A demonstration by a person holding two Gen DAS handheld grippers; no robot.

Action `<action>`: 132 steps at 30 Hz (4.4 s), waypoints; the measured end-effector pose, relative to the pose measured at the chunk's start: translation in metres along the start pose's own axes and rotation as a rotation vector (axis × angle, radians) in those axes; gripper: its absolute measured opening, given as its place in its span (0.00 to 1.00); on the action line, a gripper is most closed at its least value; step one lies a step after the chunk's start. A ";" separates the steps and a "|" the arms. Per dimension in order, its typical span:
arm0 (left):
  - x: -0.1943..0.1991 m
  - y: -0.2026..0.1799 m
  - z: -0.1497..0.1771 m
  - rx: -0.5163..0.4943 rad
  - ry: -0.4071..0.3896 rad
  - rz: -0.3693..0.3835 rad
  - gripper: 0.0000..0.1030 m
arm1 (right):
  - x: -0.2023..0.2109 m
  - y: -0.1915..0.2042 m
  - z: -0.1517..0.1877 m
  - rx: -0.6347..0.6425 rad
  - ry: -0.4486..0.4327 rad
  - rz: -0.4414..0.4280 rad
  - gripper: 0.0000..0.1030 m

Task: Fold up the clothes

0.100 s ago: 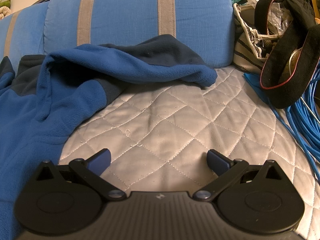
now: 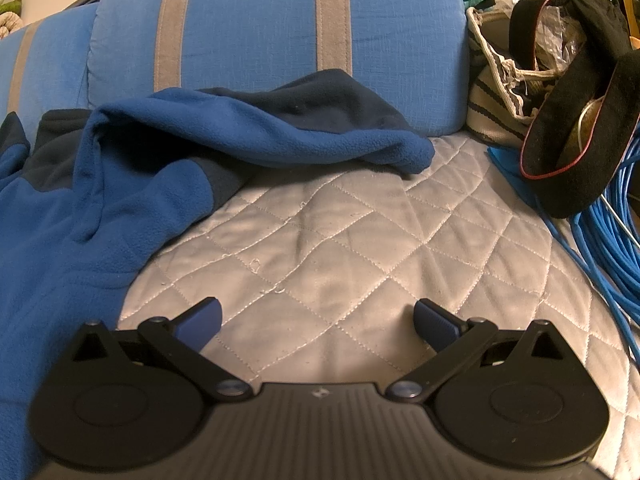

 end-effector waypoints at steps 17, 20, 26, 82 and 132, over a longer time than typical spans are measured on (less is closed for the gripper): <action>0.002 -0.002 -0.001 -0.018 -0.008 -0.013 1.00 | 0.001 0.003 -0.001 0.016 0.000 0.010 0.99; 0.002 -0.002 -0.001 -0.007 -0.003 -0.008 1.00 | 0.002 0.005 -0.002 0.034 0.001 0.024 1.00; 0.006 0.000 -0.004 0.033 0.031 -0.017 1.00 | 0.012 0.006 -0.009 0.066 0.071 0.077 1.00; 0.303 -0.034 -0.038 -0.352 -0.019 0.249 1.00 | 0.337 0.027 -0.088 0.277 -0.169 -0.023 1.00; 0.290 -0.036 -0.011 -0.225 -0.175 0.174 1.00 | 0.386 0.010 0.055 0.338 -0.043 -0.149 1.00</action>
Point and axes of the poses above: each gripper's, at about its wrist camera, not at the fingertips, and x roughly against the way its jaws point, y to its left, z to its underside, the point moved 5 cm from there along -x, roughly the way its jaws point, and after that the axes turned 12 degrees about -y, right-handed, at the moved point
